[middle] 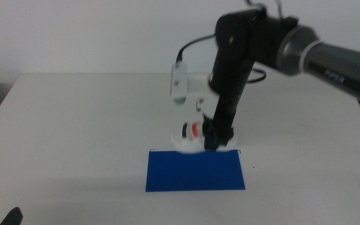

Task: Use one arm to grab the shoe from the table and place it on the mat.

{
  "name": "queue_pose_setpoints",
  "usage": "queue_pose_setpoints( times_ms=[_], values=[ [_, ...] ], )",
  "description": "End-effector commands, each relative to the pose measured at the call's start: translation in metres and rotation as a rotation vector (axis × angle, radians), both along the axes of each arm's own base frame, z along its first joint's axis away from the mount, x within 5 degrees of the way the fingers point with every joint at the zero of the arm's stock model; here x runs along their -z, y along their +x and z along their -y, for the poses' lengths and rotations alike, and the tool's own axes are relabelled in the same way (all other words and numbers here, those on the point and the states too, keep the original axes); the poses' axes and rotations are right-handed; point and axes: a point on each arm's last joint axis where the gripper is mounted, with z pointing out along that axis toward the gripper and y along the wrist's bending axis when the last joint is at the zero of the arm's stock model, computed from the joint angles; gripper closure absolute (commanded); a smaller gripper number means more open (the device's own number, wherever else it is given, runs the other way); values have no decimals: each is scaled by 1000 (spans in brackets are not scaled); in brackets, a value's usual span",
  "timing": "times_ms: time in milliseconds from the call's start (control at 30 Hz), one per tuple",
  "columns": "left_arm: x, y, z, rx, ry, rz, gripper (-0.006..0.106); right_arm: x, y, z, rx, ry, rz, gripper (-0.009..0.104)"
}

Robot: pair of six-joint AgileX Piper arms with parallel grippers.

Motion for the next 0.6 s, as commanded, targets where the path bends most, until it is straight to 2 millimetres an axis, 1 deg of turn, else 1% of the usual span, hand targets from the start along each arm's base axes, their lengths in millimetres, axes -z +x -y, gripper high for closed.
queue_pose_setpoints(
  times_ms=[0, 67, 133, 233, 433, 567],
  values=[
    [-6, 1, 0, -3, -16, 86, 7, -26, -13, -6, -31, 34, 80, 99],
    [-6, 1, 0, -3, -16, 86, 7, -19, -17, -14, -46, 39, 88, 99],
    [-6, 1, 0, -3, -16, 86, 7, -11, -19, -17, -52, 35, 85, 99],
    [-6, 1, 0, -3, -16, 86, 7, 0, -20, -17, -50, 26, 71, 99],
    [-6, 1, 0, -3, -16, 86, 7, 9, -19, -17, -35, 40, 93, 99],
    [-6, 1, 0, -3, -16, 86, 7, 17, -19, -22, -36, 35, 81, 99]
  ],
)
